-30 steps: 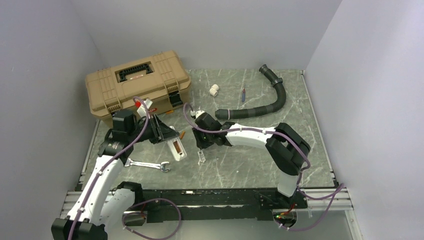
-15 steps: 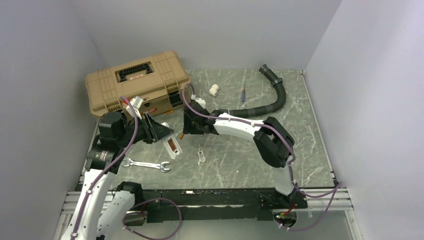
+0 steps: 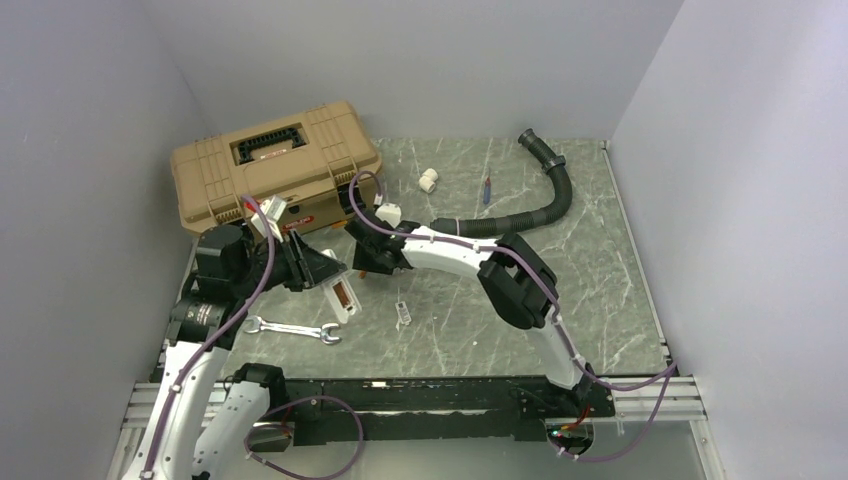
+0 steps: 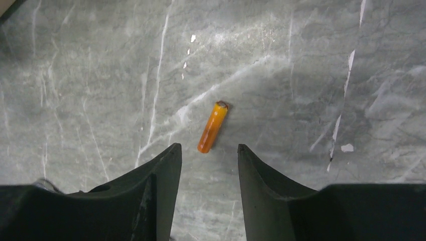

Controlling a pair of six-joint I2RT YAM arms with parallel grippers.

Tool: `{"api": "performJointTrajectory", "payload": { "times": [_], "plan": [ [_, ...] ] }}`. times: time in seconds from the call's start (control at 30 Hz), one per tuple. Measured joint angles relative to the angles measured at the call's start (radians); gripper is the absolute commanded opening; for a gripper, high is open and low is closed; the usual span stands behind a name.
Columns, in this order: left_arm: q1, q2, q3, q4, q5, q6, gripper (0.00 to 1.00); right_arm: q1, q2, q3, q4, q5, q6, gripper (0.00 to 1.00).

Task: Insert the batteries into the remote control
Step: Move the battery to the center of the board.

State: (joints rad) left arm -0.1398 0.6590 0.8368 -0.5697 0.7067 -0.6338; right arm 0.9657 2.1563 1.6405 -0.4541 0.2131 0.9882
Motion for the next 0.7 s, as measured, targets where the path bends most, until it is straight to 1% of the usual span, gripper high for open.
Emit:
{"api": "performJointTrajectory", "payload": {
  "times": [0.37, 0.7],
  "plan": [
    [0.001, -0.021, 0.020, -0.055, -0.007, 0.023, 0.00, 0.008, 0.092, 0.098, -0.050, 0.066, 0.010, 0.39],
    [0.003, -0.027, 0.047, -0.089, -0.017, 0.043, 0.00, 0.035, 0.119, 0.137, -0.084, 0.125, -0.033, 0.24]
  ]
}}
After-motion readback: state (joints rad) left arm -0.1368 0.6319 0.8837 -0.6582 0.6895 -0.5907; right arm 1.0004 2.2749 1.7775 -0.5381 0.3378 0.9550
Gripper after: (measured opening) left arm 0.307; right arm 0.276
